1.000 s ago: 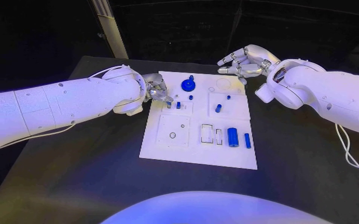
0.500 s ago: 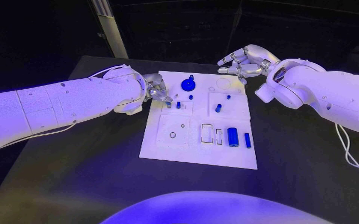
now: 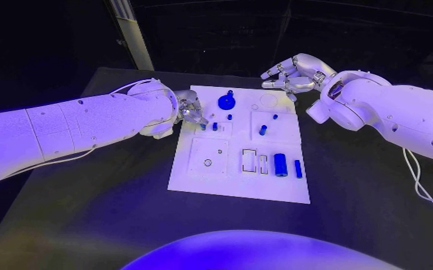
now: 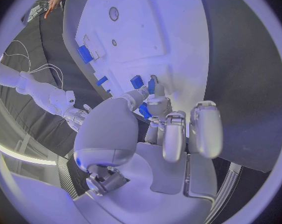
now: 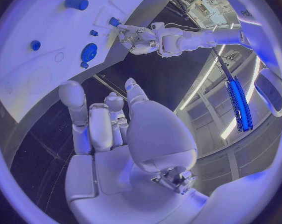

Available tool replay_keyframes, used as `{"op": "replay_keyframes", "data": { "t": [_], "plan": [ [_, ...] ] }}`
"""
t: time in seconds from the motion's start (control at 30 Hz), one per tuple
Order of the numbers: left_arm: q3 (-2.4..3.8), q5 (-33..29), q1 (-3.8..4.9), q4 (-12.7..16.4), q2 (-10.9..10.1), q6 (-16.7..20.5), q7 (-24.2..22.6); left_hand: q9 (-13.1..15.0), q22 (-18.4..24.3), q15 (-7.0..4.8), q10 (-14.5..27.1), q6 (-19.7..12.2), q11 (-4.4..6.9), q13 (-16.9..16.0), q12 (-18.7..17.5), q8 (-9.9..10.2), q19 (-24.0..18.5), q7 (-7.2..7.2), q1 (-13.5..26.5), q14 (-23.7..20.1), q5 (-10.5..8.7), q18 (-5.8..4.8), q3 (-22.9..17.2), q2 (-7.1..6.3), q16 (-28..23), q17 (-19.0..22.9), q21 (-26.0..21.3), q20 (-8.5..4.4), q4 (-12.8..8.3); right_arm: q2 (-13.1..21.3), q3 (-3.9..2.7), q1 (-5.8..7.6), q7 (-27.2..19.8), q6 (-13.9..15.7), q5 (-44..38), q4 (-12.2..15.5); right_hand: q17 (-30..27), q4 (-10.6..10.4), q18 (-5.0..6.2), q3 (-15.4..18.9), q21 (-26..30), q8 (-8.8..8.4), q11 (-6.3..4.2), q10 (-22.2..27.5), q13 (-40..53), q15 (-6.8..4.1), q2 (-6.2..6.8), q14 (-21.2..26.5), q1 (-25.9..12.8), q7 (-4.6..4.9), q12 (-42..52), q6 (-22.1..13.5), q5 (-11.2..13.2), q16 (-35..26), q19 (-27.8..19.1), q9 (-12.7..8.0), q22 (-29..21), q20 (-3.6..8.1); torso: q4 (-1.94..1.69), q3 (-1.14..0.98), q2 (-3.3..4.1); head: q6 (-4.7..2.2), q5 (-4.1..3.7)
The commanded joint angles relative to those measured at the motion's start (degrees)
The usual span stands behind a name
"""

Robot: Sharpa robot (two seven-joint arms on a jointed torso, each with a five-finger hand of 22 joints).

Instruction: Assemble the parts on the task board

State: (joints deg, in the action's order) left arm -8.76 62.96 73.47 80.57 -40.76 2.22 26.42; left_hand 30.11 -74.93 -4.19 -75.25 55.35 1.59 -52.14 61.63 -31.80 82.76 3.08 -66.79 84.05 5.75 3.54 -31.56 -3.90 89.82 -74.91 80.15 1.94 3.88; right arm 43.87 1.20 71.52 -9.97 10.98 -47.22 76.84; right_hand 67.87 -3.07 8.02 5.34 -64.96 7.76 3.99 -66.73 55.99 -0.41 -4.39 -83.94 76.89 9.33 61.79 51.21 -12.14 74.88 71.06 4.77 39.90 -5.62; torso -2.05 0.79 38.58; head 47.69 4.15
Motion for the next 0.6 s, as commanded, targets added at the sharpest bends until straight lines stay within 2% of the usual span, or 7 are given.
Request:
{"op": "replay_keyframes", "data": {
  "t": [0.03,0.33,0.6],
  "plan": [
    [-0.20,0.6,-0.10,0.0,0.0,-2.0,0.3,0.0,-0.6,-0.46,-0.3,0.0,0.02,0.1,0.3,-0.2,0.3,-0.52,-0.2,6.0,0.34,-0.20,-5.4,0.20,0.2,-15.1,0.3,-0.18,-5.0,-0.1,-0.03,0.10,-0.6,-0.7,0.0,-0.1,-0.1,0.0,0.44,0.4,0.3,0.39,0.15,0.2,-0.1,-0.12,0.14,-1.4,-0.4,-0.04,-0.1,-0.5,-0.2,-0.3,-0.5,-0.1,-0.1,0.05,-0.06,-0.01,-0.03,-0.13,-0.10],
    [-0.26,0.6,-0.11,0.2,-0.3,-3.2,0.5,0.1,-0.6,-0.46,-0.2,-0.1,0.02,0.3,0.1,-0.3,0.3,-0.53,-0.2,6.0,0.32,-0.19,-5.6,0.07,0.2,-15.1,0.3,-0.18,-5.2,-0.1,-0.03,0.08,-0.6,-0.8,0.0,-0.1,-0.1,-0.1,0.45,0.5,0.3,0.40,0.15,0.2,-0.1,-0.12,0.12,-1.4,-0.5,-0.05,-0.1,-0.5,-0.2,-0.3,-0.5,-0.1,-0.1,0.04,-0.04,0.04,-0.03,0.04,0.01],
    [-0.29,0.6,-0.11,0.3,-0.3,-3.7,0.5,0.1,-0.6,-0.45,-0.2,-0.1,0.02,0.3,0.1,-0.3,0.3,-0.54,-0.2,6.0,0.33,-0.20,-5.7,0.03,0.2,-15.1,0.3,-0.18,-5.2,-0.1,-0.03,0.07,-0.6,-0.8,0.0,-0.2,-0.1,-0.1,0.45,0.5,0.3,0.40,0.15,0.2,-0.1,-0.12,0.12,-1.4,-0.5,-0.05,-0.1,-0.5,-0.2,-0.3,-0.5,-0.1,-0.1,0.04,0.00,0.00,-0.04,0.11,0.07]
  ]
}}
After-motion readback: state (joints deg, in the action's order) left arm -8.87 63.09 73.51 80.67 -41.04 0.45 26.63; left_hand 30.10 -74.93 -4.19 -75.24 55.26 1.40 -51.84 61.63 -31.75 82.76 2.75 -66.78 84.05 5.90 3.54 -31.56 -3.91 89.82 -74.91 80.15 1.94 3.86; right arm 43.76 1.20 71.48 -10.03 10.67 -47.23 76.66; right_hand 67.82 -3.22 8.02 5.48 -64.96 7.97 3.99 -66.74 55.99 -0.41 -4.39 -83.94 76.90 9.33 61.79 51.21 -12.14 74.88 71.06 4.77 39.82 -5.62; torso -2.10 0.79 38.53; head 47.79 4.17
